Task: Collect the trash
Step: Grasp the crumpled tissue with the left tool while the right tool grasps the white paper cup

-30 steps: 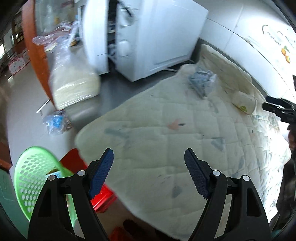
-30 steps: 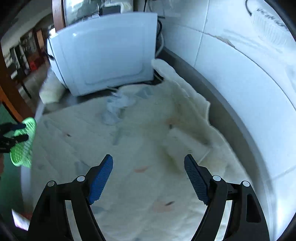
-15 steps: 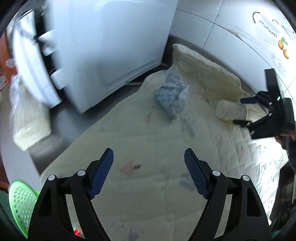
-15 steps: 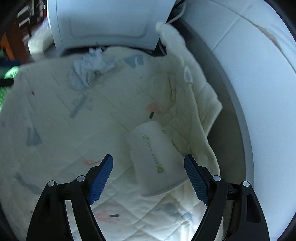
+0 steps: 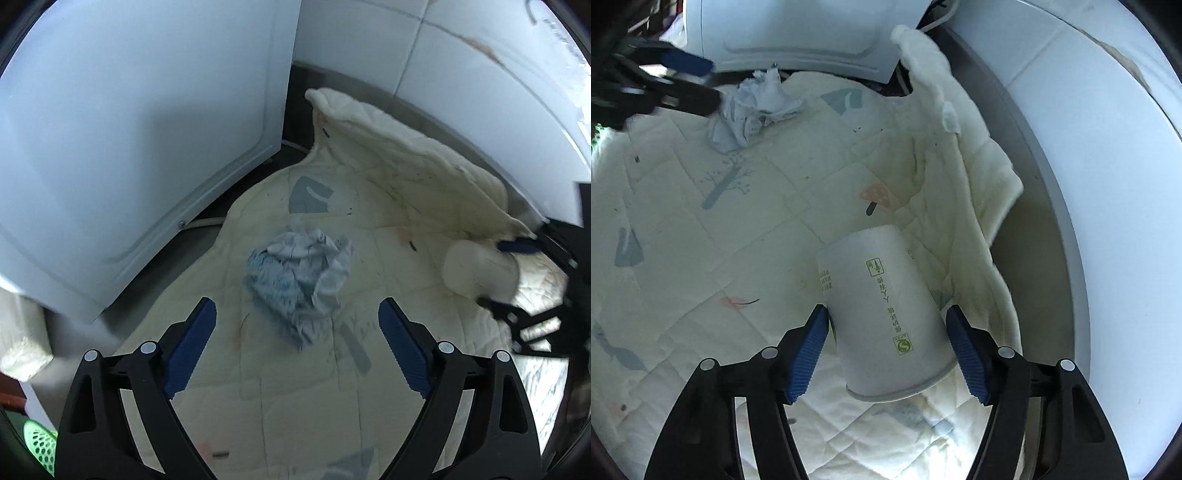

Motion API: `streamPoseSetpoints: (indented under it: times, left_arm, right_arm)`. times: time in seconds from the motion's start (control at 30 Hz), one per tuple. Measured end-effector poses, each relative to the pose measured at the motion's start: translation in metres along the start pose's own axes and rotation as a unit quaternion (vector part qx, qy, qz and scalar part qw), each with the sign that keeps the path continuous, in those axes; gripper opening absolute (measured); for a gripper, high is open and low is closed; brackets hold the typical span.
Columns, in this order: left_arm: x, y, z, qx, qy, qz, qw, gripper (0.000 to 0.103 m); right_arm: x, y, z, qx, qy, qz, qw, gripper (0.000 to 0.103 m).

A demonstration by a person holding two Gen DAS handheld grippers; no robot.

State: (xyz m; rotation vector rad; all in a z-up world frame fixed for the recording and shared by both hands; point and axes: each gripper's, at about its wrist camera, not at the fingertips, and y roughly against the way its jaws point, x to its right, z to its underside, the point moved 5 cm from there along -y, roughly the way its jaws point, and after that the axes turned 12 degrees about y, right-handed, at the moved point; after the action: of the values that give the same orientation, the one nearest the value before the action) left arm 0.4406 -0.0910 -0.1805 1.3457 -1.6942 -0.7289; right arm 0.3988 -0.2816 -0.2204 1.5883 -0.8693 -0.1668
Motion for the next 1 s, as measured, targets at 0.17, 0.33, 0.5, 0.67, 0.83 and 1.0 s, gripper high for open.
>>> streamPoseSetpoints:
  times: [0.17,0.33,0.5,0.67,0.83,1.0]
  left_arm:
    - [-0.004,-0.026,-0.009,-0.013,0.015,-0.014,0.9997,0.088]
    - [-0.002,-0.041,-0.009,-0.022,0.011,-0.013,0.9996,0.073]
    - [-0.005,-0.042,-0.005,-0.019,0.015,-0.011,0.9996,0.050]
    - [-0.015,-0.020,0.004,-0.008,0.023,-0.003,0.9997,0.042]
    - [-0.026,0.017,0.019,0.013,0.029,0.000,0.9995,0.040]
    - [-0.039,0.038,0.034,0.019,0.034,0.001,0.9992,0.039]
  right_arm:
    - [-0.003,0.016,0.013,0.019,-0.029,-0.017,0.999,0.060]
    - [-0.012,0.031,0.019,0.036,-0.041,-0.032,0.998,0.057]
    - [-0.032,0.051,0.023,0.053,-0.058,-0.055,0.995,0.056]
    - [-0.052,0.059,0.014,0.069,-0.072,-0.079,0.992,0.053]
    - [-0.067,0.068,0.006,0.088,-0.089,-0.092,0.988,0.027]
    - [-0.070,0.065,0.001,0.086,-0.096,-0.099,0.987,0.037]
